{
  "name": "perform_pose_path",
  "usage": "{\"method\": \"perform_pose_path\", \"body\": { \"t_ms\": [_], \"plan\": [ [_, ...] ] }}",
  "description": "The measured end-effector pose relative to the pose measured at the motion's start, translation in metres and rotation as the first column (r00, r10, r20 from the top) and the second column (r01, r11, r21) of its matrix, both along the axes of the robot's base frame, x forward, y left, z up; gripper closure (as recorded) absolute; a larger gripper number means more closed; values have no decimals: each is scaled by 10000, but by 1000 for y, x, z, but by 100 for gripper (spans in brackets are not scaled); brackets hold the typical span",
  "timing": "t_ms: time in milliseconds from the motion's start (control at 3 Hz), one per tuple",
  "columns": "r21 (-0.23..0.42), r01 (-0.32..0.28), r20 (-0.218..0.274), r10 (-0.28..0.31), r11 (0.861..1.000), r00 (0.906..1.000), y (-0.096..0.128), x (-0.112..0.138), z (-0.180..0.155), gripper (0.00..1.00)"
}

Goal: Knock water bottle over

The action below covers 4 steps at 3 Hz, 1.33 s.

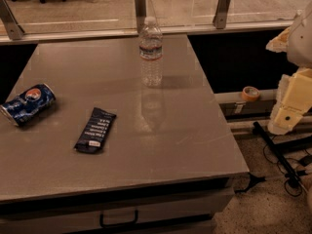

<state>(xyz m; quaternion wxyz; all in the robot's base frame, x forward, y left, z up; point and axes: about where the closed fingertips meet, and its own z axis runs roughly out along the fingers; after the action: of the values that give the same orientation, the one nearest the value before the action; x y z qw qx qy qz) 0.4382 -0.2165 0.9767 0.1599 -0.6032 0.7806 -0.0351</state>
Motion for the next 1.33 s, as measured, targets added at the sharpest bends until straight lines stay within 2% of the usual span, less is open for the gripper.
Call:
{"method": "perform_pose_path", "body": {
  "t_ms": [333,667,1000,1333],
  "plan": [
    [4,1,4,-1,10000,10000,0,0,0,0],
    [811,261,525,-304,9964,9982,8,11,1,0],
    [3037,430,1192,-827,9518,9894,35,44,-4,0],
    [4986,216,1657,-1198,8666,9789,62,80,-3,0]
  ]
}}
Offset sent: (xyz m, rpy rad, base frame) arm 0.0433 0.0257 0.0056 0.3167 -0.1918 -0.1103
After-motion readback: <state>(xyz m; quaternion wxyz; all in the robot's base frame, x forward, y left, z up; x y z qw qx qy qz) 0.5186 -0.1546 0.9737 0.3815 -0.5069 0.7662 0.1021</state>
